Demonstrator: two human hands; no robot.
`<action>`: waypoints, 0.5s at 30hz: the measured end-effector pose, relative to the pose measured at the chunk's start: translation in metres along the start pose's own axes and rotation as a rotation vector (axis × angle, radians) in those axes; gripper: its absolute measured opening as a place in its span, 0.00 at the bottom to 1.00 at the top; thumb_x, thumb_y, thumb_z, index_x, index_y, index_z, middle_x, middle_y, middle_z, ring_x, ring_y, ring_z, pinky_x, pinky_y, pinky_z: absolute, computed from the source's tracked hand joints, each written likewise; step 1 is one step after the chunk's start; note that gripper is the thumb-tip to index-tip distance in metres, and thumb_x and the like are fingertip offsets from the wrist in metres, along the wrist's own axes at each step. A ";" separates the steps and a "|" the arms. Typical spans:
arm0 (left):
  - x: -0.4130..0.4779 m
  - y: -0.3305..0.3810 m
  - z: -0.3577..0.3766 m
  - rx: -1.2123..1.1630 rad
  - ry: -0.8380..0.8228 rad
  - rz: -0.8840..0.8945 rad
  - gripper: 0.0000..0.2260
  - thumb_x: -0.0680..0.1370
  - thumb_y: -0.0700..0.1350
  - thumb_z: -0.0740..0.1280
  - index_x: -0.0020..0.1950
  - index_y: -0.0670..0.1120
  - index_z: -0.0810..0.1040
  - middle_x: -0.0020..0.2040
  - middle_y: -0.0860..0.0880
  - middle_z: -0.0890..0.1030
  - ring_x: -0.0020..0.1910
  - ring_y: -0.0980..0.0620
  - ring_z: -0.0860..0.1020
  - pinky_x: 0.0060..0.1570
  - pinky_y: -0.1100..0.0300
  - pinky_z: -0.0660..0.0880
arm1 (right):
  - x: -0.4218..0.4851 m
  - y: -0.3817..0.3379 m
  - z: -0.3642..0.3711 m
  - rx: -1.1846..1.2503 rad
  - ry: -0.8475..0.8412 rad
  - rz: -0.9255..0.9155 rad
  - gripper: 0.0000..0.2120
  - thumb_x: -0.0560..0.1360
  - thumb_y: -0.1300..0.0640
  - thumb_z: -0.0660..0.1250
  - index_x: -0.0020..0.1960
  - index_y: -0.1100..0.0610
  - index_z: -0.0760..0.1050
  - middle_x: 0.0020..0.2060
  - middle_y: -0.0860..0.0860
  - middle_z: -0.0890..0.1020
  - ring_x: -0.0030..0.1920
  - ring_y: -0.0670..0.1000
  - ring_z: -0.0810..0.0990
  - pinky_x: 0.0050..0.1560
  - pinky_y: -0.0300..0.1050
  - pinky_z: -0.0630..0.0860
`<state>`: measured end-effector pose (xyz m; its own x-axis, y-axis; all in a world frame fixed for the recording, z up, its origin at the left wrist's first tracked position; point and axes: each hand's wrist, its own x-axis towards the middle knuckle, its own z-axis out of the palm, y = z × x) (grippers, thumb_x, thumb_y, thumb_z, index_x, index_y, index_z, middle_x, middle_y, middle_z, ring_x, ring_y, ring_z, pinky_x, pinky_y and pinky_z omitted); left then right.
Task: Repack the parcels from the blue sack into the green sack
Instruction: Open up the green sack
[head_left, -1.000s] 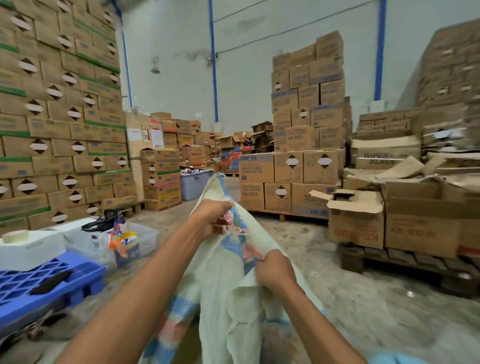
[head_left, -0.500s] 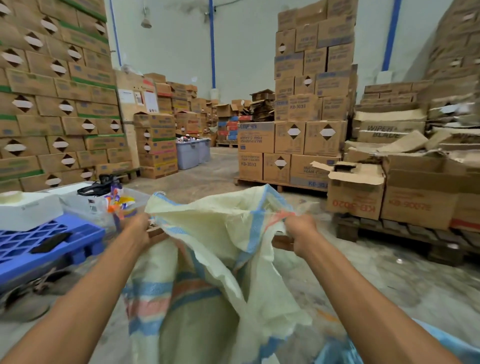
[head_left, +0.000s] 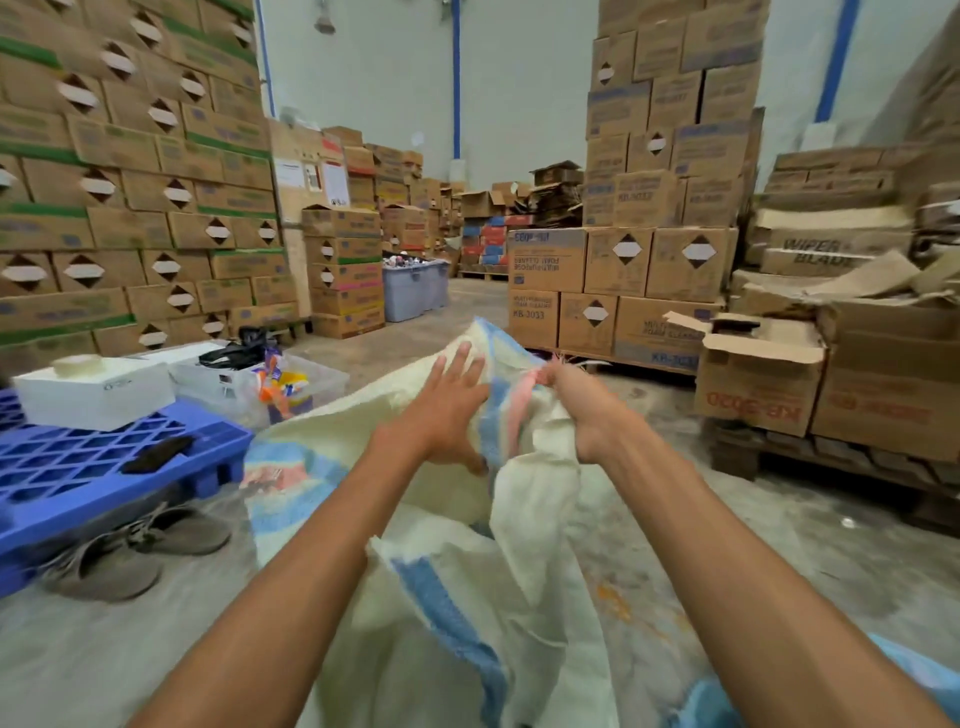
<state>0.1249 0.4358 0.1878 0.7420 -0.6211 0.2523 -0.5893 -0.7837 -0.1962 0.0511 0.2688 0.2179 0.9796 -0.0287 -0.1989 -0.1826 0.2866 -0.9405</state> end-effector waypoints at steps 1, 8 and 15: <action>0.001 0.001 0.007 -0.018 0.026 0.005 0.35 0.72 0.60 0.70 0.74 0.45 0.69 0.80 0.41 0.54 0.80 0.44 0.42 0.78 0.46 0.41 | -0.008 -0.005 -0.004 0.014 -0.081 0.012 0.16 0.75 0.62 0.56 0.47 0.63 0.83 0.33 0.58 0.82 0.30 0.56 0.82 0.33 0.47 0.82; 0.000 -0.006 0.007 -0.594 0.158 -0.446 0.16 0.75 0.51 0.61 0.53 0.44 0.82 0.56 0.41 0.82 0.55 0.41 0.79 0.46 0.55 0.71 | -0.034 -0.027 -0.033 -0.651 0.086 -0.220 0.13 0.71 0.58 0.71 0.54 0.50 0.74 0.46 0.51 0.76 0.40 0.49 0.75 0.38 0.44 0.73; 0.009 -0.009 -0.016 -0.922 0.234 -0.802 0.18 0.79 0.46 0.59 0.62 0.37 0.78 0.62 0.37 0.79 0.62 0.37 0.77 0.60 0.49 0.76 | -0.048 0.003 -0.005 -1.272 0.657 -0.881 0.13 0.71 0.61 0.69 0.52 0.47 0.75 0.42 0.50 0.82 0.43 0.54 0.80 0.44 0.50 0.80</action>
<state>0.1319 0.4378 0.2070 0.9771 0.1216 0.1747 -0.0709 -0.5879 0.8058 0.0033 0.2665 0.2231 0.6744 -0.2089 0.7082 0.0960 -0.9262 -0.3646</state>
